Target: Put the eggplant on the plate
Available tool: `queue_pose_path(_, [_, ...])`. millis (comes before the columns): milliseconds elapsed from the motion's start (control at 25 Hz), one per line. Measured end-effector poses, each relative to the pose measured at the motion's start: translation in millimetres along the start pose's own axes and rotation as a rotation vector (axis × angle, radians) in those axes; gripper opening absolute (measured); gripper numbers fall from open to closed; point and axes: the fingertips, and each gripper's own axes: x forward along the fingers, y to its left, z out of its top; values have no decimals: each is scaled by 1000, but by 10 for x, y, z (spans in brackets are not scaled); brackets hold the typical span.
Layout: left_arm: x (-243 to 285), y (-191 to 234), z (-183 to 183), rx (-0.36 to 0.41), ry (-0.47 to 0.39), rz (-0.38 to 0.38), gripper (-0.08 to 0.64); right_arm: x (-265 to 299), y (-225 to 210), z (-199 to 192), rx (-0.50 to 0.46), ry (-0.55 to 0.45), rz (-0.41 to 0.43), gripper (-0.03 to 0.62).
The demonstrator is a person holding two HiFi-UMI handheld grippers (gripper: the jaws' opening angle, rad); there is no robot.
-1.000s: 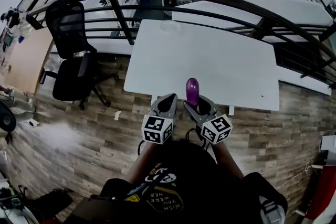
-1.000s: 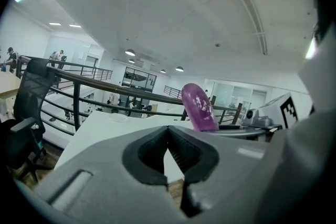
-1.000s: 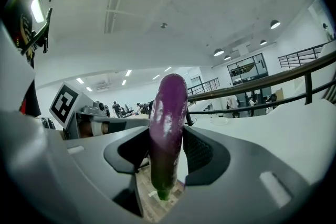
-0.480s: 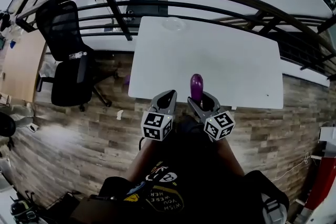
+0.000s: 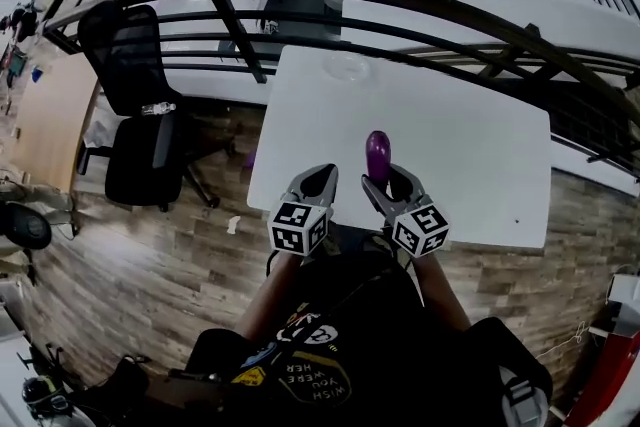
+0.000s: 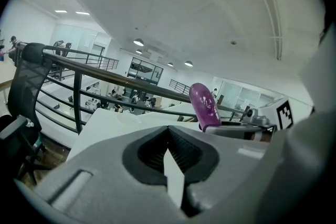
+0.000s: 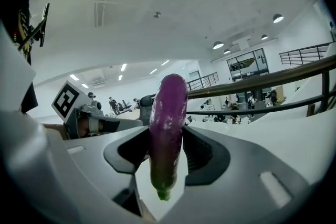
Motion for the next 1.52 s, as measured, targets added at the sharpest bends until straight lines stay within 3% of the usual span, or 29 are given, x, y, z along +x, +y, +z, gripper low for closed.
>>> queue_pose_path(200, [481, 119, 187, 0, 27, 32, 5, 254, -479, 199, -12, 6, 32, 199])
queue_pose_path(560, [1060, 447, 132, -24, 69, 51, 5, 720, -1109, 232, -66, 72, 49, 199])
queue_pose_path(1000, [1996, 1419, 348, -57, 133, 85, 5, 1981, -1839, 358, -174, 222, 56, 199])
queue_pose_path(1120, [2244, 1632, 315, -43, 168, 90, 5, 2306, -2005, 212, -267, 304, 65, 199])
queue_pose_path(1240, [2430, 1878, 269, -28, 206, 90, 5, 2737, -2261, -97, -432, 443, 78, 199])
queue_pose_path(1360, [2476, 1944, 176, -61, 218, 99, 5, 3031, -2577, -413, -598, 597, 107, 199])
queue_pose_path(1520, [2433, 1914, 68, -99, 220, 101, 5, 3350, -2896, -656, -698, 737, 133, 199])
